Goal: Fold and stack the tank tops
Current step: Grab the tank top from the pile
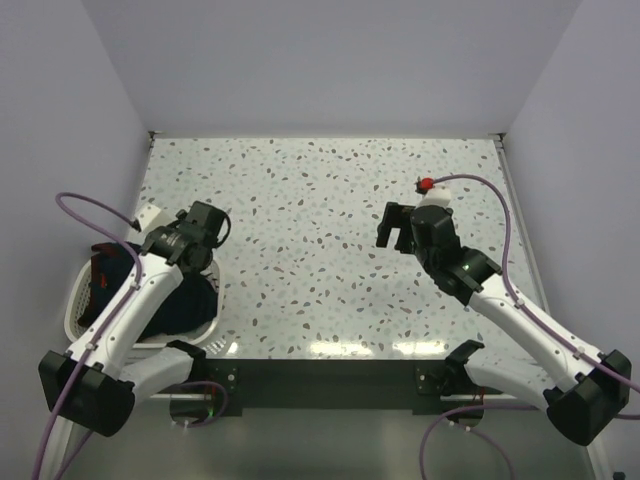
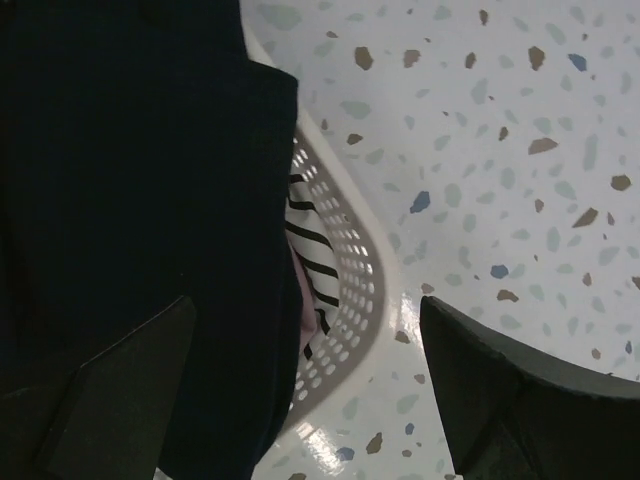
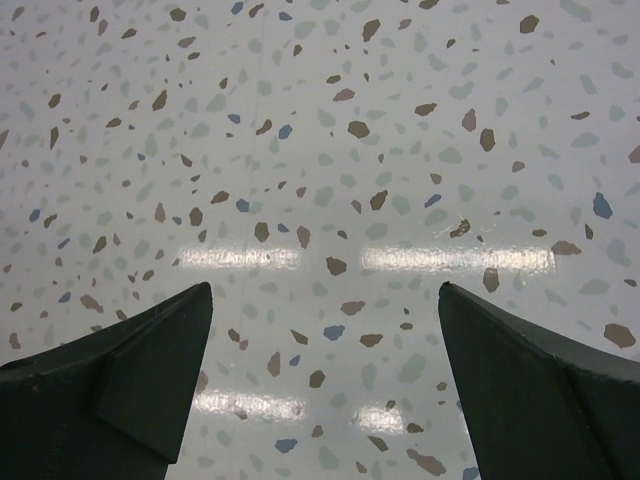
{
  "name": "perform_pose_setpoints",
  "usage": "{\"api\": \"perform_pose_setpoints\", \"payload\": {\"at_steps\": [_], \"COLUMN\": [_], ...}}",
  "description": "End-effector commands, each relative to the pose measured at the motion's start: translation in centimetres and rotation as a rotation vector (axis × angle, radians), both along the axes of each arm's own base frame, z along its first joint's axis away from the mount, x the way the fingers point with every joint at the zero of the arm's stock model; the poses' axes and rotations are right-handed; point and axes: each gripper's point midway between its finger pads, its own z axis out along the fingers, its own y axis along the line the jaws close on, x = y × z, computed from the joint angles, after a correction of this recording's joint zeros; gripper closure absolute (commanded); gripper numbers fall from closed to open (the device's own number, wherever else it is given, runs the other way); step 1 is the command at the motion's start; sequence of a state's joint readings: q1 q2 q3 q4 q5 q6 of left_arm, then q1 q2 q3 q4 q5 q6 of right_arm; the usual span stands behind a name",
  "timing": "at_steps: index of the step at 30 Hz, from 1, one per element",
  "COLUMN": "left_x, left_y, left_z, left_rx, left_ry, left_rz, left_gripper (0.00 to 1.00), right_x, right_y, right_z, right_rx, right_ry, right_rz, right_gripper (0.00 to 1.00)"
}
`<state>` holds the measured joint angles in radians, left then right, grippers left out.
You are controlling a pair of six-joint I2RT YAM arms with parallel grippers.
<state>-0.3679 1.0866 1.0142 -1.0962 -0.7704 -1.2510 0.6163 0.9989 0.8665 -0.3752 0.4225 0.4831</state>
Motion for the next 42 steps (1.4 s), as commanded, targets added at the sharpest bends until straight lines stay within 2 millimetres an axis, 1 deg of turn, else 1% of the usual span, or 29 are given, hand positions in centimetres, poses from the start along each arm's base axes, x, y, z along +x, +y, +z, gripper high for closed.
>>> {"api": "perform_pose_setpoints", "payload": {"at_steps": [1, 3, 5, 10, 13, 14, 16, 17, 19, 20, 21, 23, 24, 26, 28, 29, 30, 31, 32, 33, 34, 35, 36, 37, 38, 39, 40, 41, 42], "left_x": [-3.3, -3.6, -3.7, -4.2, -4.1, -4.1, -4.1, -4.1, -4.0, -3.7, -3.3, -2.4, -1.6, -0.2, 1.9, 2.6, 3.4, 4.4, 4.9, 5.4, 6.2, 6.6, 6.7, 7.4, 7.7, 7.7, 8.1, 7.9, 7.8], "left_y": [2.8, 3.1, 3.2, 3.1, 3.0, 2.9, 2.9, 2.8, 2.9, 3.0, 3.1, 3.1, 3.0, 2.8, 2.0, 1.6, 0.9, 0.1, -0.6, -1.2, -3.2, -4.2, -5.1, -7.8, -9.2, -10.4, -14.0, -15.1, -16.9], "left_z": [-1.9, -3.2, -3.8, -5.0, -5.7, -5.9, -6.2, -6.2, -5.8, -5.1, -4.2, -2.2, -0.5, 2.5, 7.3, 8.9, 11.7, 13.3, 14.6, 17.7, 18.4, 19.5, 22.3, 22.6, 23.4, 25.5, 25.3, 27.2, 27.6], "left_rx": [0.004, -0.032, -0.041, -0.05, -0.057, -0.058, -0.061, -0.062, -0.052, -0.052, -0.035, -0.028, -0.005, -0.004, 0.009, 0.015, 0.002, 0.029, 0.034, 0.043, 0.045, 0.052, 0.061, 0.057, 0.056, 0.059, 0.056, 0.056, 0.069], "left_ry": [0.043, 0.069, 0.076, 0.102, 0.107, 0.107, 0.107, 0.105, 0.099, 0.078, 0.063, 0.011, -0.011, -0.1, -0.217, -0.256, -0.322, -0.343, -0.36, -0.415, -0.415, -0.429, -0.484, -0.483, -0.495, -0.538, -0.527, -0.567, -0.568], "left_rz": [0.199, 0.23, 0.249, 0.276, 0.268, 0.266, 0.255, 0.25, 0.235, 0.222, 0.197, 0.157, 0.1, 0.05, -0.058, -0.097, -0.148, -0.214, -0.248, -0.281, -0.341, -0.37, -0.394, -0.461, -0.5, -0.525, -0.609, -0.62, -0.659], "left_gripper": [0.01, 0.05, 0.09, 0.15, 0.25, 0.35, 0.48, 0.64, 0.8, 0.96, 1.0, 1.0, 1.0, 1.0, 1.0, 1.0, 1.0, 1.0, 1.0, 1.0, 1.0, 1.0, 1.0, 1.0, 1.0, 1.0, 1.0, 1.0, 1.0], "right_x": [-0.3, -0.3, -0.3, -0.3, -0.3, -0.3, -0.3, -0.3, -0.3, -0.3, -0.3, -0.3, -0.3, -0.2, -0.1, 0.0, 0.1, 0.1, 0.2, 0.3, 0.3, 0.5, 0.5, 0.6, 0.8, 0.8, 0.9, 1.0, 1.1], "right_y": [0.6, 0.6, 0.6, 0.6, 0.7, 0.7, 0.7, 0.8, 0.7, 0.7, 0.7, 0.7, 0.7, 0.7, 0.7, 0.7, 0.8, 0.9, 1.0, 1.0, 1.0, 1.0, 1.0, 0.8, 0.6, 0.5, 0.3, 0.0, -0.2], "right_z": [-0.1, -0.4, -0.5, -0.7, -0.7, -0.7, -0.7, -0.7, -0.5, -0.5, -0.5, -0.4, -0.3, 0.1, 0.6, 1.0, 1.2, 1.6, 2.1, 2.2, 2.5, 3.1, 3.4, 3.8, 4.4, 4.8, 5.4, 5.8, 6.1], "right_rx": [0.03, 0.026, 0.022, 0.021, 0.022, 0.023, 0.023, 0.022, 0.026, 0.023, 0.025, 0.027, 0.027, 0.028, 0.029, 0.035, 0.037, 0.044, 0.05, 0.05, 0.054, 0.056, 0.058, 0.055, 0.052, 0.054, 0.05, 0.046, 0.043], "right_ry": [0.008, 0.014, 0.02, 0.027, 0.028, 0.028, 0.028, 0.03, 0.025, 0.025, 0.024, 0.023, 0.022, 0.013, 0.003, -0.004, -0.008, -0.014, -0.023, -0.026, -0.031, -0.043, -0.05, -0.058, -0.072, -0.081, -0.094, -0.105, -0.112], "right_rz": [0.027, 0.025, 0.023, 0.023, 0.025, 0.027, 0.027, 0.028, 0.027, 0.026, 0.027, 0.027, 0.025, 0.026, 0.022, 0.023, 0.025, 0.026, 0.026, 0.026, 0.024, 0.021, 0.019, 0.015, 0.002, -0.002, -0.011, -0.028, -0.037], "right_gripper": [0.01, 0.02, 0.01, 0.01, 0.01, 0.01, 0.02, 0.01, 0.02, 0.02, 0.01, 0.01, 0.01, 0.01, 0.01, 0.01, 0.01, 0.01, 0.01, 0.02, 0.01, 0.01, 0.01, 0.01, 0.01, 0.01, 0.01, 0.01, 0.01]}}
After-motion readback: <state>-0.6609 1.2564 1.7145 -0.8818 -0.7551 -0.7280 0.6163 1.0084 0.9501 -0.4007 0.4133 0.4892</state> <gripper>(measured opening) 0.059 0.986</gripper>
